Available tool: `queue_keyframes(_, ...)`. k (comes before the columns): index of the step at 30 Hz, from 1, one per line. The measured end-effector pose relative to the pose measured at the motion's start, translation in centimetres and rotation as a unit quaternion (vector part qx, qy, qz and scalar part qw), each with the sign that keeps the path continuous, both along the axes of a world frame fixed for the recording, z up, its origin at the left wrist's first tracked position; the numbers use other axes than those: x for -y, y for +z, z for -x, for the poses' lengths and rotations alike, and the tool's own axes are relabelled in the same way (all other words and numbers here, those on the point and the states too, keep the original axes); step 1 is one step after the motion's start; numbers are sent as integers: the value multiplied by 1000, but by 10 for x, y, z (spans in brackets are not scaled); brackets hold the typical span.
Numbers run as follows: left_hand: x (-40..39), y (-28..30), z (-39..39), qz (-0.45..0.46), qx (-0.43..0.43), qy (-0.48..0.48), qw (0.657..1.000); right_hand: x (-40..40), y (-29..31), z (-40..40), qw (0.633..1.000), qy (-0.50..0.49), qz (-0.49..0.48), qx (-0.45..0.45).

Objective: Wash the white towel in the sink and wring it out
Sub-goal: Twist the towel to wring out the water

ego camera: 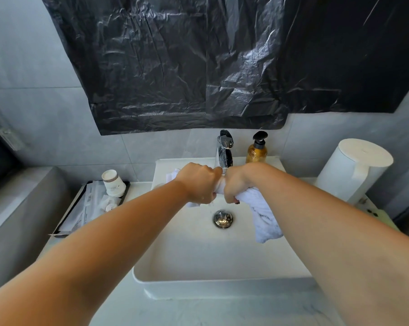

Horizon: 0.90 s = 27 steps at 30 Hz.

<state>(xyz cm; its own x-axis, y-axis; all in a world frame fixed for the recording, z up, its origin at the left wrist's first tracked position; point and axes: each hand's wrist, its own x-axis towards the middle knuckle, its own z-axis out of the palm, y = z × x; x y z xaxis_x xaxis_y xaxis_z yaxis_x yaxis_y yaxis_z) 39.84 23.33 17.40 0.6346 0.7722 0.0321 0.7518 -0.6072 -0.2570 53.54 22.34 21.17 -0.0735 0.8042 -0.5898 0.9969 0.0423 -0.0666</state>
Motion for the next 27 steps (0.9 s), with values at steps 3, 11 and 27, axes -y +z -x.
queue_keyframes(3,5,-7,-1,10,8,-1,1000,3,-8,-1,1000,3,5,0)
queue_keyframes(11,21,-16,35,142,391,95,904,31,-19,1,945,69,-319,2)
queue_keyframes(27,65,63,-5,427,670,36,606,85,-17,-14,663,112,-731,-115)
